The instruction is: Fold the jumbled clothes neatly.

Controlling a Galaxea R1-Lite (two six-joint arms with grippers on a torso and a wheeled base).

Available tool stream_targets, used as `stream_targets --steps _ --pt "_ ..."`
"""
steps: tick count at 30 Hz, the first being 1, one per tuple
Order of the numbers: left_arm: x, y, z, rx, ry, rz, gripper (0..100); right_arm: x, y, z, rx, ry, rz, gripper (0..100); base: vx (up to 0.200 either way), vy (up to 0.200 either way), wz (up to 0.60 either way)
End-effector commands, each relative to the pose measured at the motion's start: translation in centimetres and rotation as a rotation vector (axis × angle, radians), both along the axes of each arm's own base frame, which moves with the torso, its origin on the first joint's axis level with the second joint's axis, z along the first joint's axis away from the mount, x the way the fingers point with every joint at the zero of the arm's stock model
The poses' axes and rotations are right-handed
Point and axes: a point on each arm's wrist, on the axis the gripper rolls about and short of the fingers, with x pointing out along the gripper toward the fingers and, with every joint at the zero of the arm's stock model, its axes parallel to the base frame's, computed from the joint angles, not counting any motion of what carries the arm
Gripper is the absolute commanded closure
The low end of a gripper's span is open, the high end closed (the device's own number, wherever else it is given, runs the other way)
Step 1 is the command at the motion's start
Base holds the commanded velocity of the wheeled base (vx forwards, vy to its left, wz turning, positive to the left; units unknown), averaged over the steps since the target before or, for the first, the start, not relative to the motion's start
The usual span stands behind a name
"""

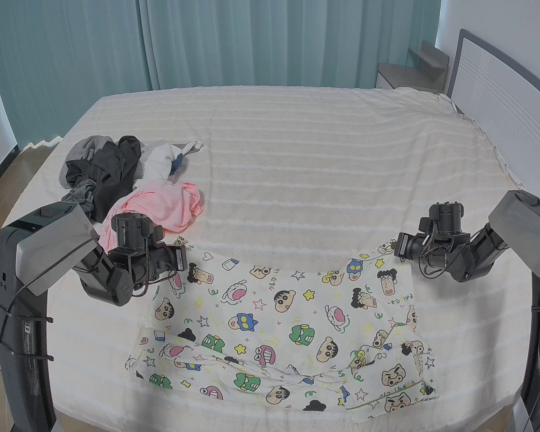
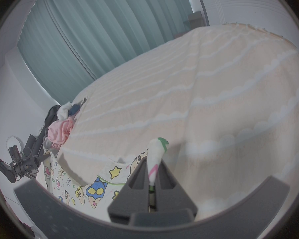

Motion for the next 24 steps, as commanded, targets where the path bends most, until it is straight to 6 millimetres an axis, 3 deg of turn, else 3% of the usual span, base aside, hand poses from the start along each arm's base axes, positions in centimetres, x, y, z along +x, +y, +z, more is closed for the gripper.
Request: stream_targets --steps 1,13,24 --pt "0.0 0.0 0.3 0.011 -0.015 0.01 100 -0.1 -0.1 0.5 0.003 -0.035 -0.002 100 0.0 0.0 0.0" --pt "-0.2 0.1 0.4 0.004 -0.087 0.023 100 -0.1 -0.4 1.2 0.011 -0.079 -0.01 100 0.0 0.0 0.0" --pt "-2.1 0.4 1.3 0.008 -0.071 0.011 100 -3.6 -0.5 3.4 0.066 -0.075 0.06 100 0.0 0.0 0.0"
